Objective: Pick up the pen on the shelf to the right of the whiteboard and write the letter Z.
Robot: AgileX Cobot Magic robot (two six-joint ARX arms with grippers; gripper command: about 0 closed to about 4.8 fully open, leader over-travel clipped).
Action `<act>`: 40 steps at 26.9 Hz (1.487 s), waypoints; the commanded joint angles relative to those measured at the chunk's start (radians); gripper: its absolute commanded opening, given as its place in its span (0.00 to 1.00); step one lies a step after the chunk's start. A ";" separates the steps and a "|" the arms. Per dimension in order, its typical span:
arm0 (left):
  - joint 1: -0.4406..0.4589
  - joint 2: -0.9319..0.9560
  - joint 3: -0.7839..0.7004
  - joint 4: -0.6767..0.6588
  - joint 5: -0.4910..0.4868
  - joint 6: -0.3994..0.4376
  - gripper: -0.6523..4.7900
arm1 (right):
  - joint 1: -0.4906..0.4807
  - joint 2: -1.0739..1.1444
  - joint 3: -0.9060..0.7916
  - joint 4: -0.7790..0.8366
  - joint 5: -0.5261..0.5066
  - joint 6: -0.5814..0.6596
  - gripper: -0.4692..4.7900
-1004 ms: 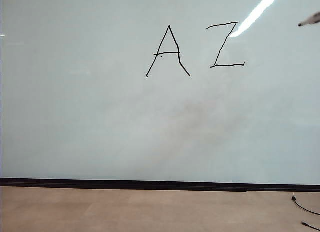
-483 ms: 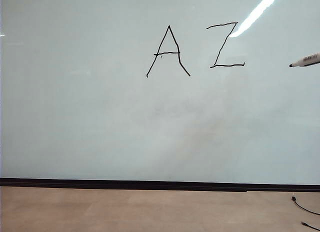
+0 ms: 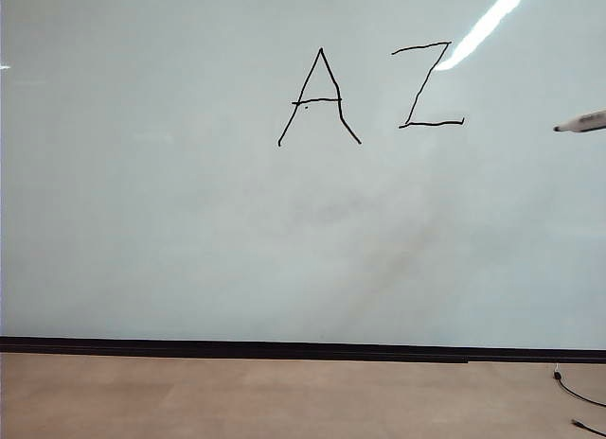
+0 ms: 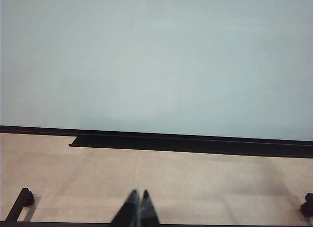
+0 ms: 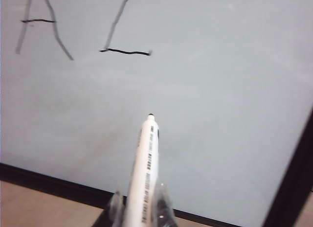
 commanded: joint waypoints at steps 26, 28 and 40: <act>0.000 0.000 0.002 0.011 0.000 0.004 0.11 | -0.281 -0.001 0.005 -0.006 -0.117 0.011 0.07; 0.000 0.000 0.002 0.011 0.000 0.004 0.11 | -0.281 -0.001 0.005 -0.006 -0.117 0.011 0.07; 0.000 0.000 0.002 0.011 0.000 0.004 0.11 | -0.282 -0.001 0.005 -0.006 -0.117 0.011 0.07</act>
